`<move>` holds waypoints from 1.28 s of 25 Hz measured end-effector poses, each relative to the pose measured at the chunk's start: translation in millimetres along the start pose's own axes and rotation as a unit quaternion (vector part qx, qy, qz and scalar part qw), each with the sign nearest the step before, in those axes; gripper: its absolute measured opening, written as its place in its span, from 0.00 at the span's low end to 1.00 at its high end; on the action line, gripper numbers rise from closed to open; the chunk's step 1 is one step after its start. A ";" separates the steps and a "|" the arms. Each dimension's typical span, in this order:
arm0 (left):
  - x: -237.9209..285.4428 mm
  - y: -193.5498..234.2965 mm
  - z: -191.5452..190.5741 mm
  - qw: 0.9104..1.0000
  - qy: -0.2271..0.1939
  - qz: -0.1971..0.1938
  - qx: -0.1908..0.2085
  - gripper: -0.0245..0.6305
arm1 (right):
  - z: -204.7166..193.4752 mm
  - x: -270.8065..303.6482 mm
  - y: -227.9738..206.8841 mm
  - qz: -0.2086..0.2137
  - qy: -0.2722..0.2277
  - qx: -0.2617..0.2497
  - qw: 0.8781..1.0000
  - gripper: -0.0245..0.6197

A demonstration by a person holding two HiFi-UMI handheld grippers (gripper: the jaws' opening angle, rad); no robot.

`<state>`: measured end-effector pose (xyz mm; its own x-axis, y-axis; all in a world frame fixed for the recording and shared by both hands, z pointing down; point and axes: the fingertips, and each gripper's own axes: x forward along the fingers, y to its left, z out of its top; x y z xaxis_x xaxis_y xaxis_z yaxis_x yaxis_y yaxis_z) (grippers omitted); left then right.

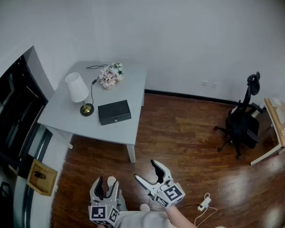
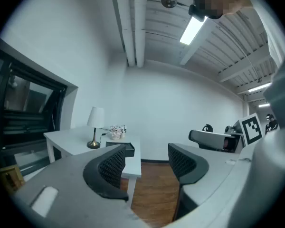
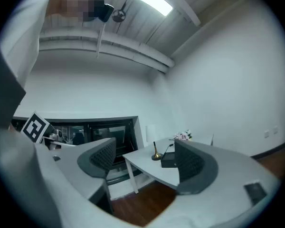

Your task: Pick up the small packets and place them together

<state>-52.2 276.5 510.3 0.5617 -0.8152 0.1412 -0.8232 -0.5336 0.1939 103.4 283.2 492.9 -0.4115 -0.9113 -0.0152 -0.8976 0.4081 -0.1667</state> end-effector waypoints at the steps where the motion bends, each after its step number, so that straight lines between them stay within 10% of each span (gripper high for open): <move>1: 11.5 8.1 2.7 1.000 -0.004 -0.001 0.000 0.48 | -1.0 11.0 -4.8 0.000 -0.002 0.005 1.000 0.63; 13: 171.2 108.3 84.5 0.993 -0.075 -0.074 0.060 0.48 | 6.3 189.3 -52.9 -0.022 0.043 -0.041 0.998 0.63; 22: 209.3 241.7 98.1 0.998 -0.059 -0.022 0.003 0.48 | -18.9 320.5 -39.9 0.009 0.103 -0.038 0.994 0.63; 32: 261.9 259.1 93.2 0.999 -0.034 0.006 0.008 0.48 | -86.5 338.9 -126.2 -0.036 0.180 0.020 0.983 0.62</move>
<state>-126.1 -96.3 507.1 0.5461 -0.8342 0.0773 -0.8309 -0.5275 0.1772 63.5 -72.3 594.1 -0.3835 -0.8562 0.3463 -0.9222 0.3346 -0.1940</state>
